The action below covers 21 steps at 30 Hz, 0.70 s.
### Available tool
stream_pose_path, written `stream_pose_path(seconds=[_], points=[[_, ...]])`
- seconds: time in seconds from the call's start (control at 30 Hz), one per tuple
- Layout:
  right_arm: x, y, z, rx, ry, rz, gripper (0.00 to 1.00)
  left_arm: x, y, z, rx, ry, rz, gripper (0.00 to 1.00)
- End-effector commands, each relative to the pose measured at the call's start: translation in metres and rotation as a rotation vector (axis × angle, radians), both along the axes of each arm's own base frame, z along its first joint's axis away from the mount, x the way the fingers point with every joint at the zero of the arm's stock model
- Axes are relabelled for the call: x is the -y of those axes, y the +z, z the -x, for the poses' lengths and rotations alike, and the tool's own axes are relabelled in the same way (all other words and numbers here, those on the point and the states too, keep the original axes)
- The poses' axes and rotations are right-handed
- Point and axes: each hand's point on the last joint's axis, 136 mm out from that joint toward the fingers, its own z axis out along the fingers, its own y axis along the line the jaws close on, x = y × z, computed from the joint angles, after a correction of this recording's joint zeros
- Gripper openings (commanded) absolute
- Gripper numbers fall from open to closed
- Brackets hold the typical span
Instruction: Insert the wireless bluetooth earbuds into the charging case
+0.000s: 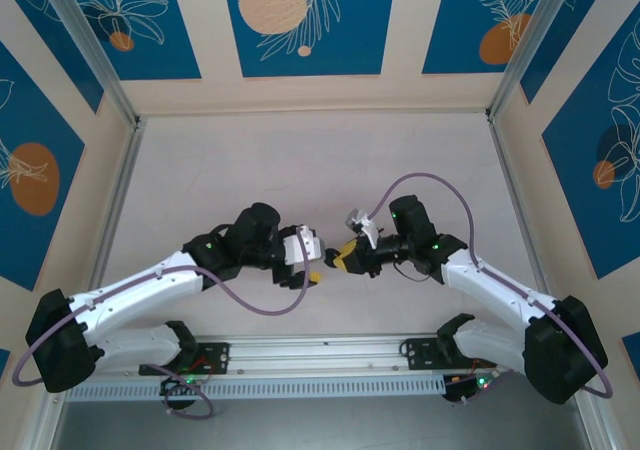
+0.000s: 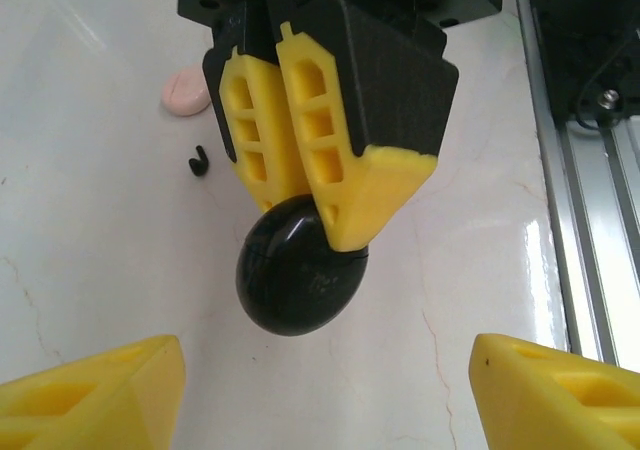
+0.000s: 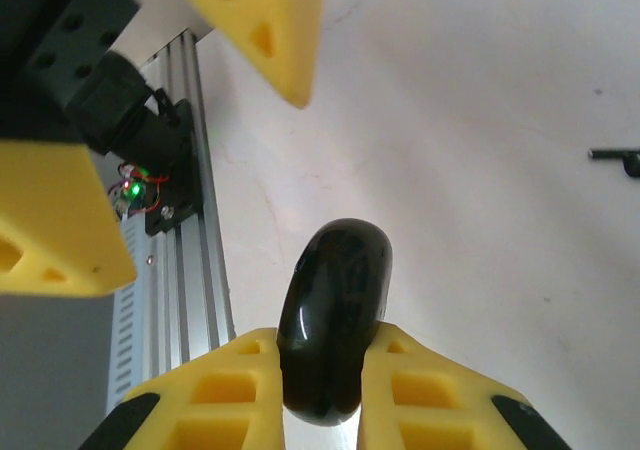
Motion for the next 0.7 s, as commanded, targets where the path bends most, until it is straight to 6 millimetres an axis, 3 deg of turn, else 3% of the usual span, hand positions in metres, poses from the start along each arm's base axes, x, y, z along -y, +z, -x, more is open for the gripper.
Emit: stream_pose_path(seconds=[0.0,0.33,0.67], points=[[-0.001,0.014,0.012,0.169,0.126,-0.009,0.09,-0.007,0.002,0.013,-0.017,-0.073,-0.038,0.72],[-0.001,0.011,0.044,0.461,0.382,-0.011,0.09,-0.003,-0.001,0.02,-0.027,-0.154,-0.065,0.65],[-0.011,0.016,0.043,0.533,0.419,-0.028,0.09,0.007,-0.004,0.022,-0.072,-0.195,-0.065,0.57]])
